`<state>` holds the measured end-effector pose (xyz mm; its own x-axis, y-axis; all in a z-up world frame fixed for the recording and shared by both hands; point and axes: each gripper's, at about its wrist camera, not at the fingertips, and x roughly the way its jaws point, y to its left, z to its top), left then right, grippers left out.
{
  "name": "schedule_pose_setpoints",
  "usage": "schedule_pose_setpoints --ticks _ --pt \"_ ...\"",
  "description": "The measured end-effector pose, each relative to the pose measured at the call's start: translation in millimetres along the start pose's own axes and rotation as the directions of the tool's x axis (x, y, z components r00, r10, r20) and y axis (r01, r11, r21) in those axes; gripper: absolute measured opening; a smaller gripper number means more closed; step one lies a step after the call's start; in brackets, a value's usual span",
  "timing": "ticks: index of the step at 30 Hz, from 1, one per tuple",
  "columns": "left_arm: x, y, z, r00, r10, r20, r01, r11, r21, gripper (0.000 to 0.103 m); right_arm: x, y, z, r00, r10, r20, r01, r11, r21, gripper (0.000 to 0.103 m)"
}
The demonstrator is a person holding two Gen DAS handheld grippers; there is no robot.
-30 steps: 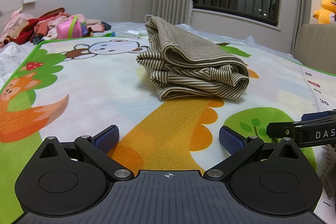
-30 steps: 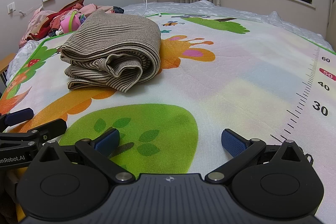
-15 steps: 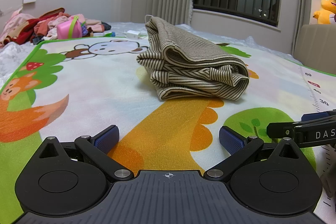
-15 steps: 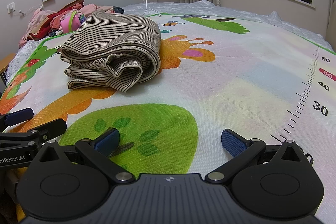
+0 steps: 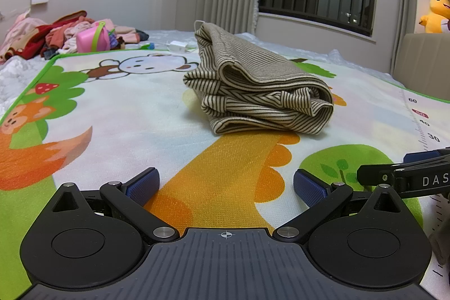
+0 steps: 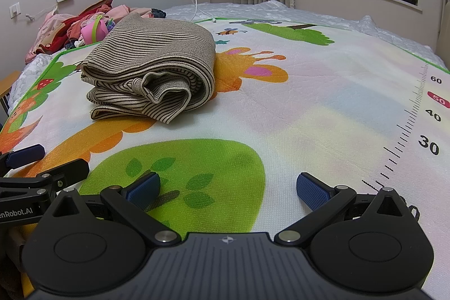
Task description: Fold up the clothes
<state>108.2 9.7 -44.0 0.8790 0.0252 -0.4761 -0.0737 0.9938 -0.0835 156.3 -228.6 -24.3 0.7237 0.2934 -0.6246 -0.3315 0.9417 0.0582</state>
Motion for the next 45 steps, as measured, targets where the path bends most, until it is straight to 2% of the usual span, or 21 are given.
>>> schedule_pose_setpoints --ticks 18,28,31,34,39,45 --pt "-0.1 -0.5 0.0 1.000 0.001 -0.003 -0.001 1.000 -0.002 0.103 -0.3 0.3 -0.2 1.000 0.000 0.001 0.000 1.000 0.000 0.103" --pt "5.3 0.5 10.7 0.996 -0.002 -0.085 0.002 1.000 0.001 0.103 1.4 -3.9 0.3 1.000 0.026 0.001 -0.026 1.000 0.016 0.103" --pt "6.3 3.4 13.7 0.994 -0.016 -0.106 0.014 1.000 -0.020 0.103 2.3 -2.5 0.7 1.000 0.021 -0.004 -0.021 1.000 0.011 0.103" --pt "6.6 5.6 11.7 0.995 -0.029 -0.096 0.025 0.999 -0.040 0.103 2.3 -1.1 0.3 1.000 0.015 -0.004 -0.015 1.000 0.005 0.103" --pt "6.7 -6.1 6.5 0.997 0.024 -0.073 -0.023 1.000 0.013 0.103 2.1 0.9 0.1 1.000 0.002 -0.009 -0.002 1.000 -0.001 0.103" --pt "7.2 -2.9 7.6 0.997 0.016 -0.076 -0.016 1.000 0.004 0.103 0.9 9.9 -0.4 0.999 -0.051 -0.019 0.050 0.998 -0.032 0.103"
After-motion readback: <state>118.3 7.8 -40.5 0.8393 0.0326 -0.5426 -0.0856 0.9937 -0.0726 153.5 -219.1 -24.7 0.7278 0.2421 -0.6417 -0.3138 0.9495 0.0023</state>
